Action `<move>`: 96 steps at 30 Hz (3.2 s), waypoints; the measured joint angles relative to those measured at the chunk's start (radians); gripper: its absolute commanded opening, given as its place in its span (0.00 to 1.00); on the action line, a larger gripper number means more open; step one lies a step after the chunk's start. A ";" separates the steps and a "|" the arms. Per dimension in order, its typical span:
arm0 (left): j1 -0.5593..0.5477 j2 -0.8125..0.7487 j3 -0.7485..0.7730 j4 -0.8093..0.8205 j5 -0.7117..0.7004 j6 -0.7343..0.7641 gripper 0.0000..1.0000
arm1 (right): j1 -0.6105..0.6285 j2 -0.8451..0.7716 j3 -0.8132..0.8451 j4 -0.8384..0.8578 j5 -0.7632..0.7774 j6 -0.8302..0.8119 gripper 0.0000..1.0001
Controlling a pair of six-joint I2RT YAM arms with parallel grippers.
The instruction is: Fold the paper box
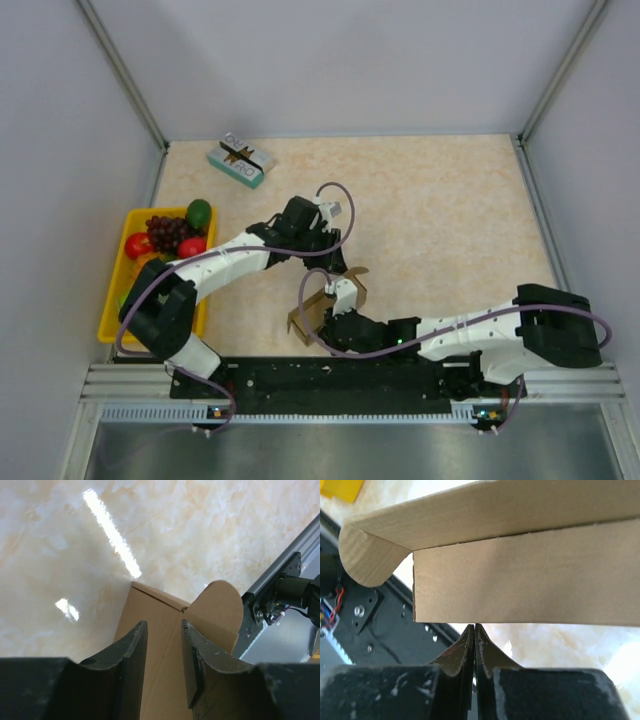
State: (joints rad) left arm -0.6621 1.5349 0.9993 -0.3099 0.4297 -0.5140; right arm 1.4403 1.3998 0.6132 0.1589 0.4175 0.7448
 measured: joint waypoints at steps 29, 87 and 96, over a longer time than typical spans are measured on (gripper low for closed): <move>0.146 -0.774 -0.103 -0.332 -0.320 0.151 0.65 | -0.127 -0.504 0.173 -0.563 -0.093 -0.298 0.58; 0.133 -0.538 -0.169 -0.470 -0.190 0.107 0.14 | -0.587 -0.245 0.193 -0.537 -0.439 -0.602 0.00; 0.127 -0.542 -0.188 -0.445 -0.166 0.043 0.01 | -0.571 -0.247 0.192 -0.537 -0.430 -0.464 0.00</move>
State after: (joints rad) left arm -0.5350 0.9924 0.8116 -0.7551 0.2638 -0.4709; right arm 0.8692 1.1526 0.8055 -0.3786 -0.0128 0.2810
